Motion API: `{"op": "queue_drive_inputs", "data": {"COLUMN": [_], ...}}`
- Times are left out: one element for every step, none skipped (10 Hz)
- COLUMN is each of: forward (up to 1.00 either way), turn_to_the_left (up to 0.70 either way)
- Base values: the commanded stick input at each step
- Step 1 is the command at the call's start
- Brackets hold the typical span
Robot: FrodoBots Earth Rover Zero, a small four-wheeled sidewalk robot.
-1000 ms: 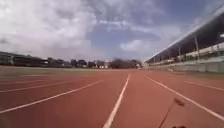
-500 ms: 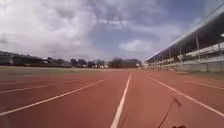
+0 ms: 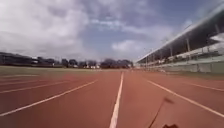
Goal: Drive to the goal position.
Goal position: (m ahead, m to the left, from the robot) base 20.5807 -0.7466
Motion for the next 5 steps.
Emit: {"op": "queue_drive_inputs", "data": {"forward": [0.7, 0.7, 0.7, 0.7, 0.7], "turn_to_the_left": [0.0, 0.0, 0.0, 0.0, 0.0]}}
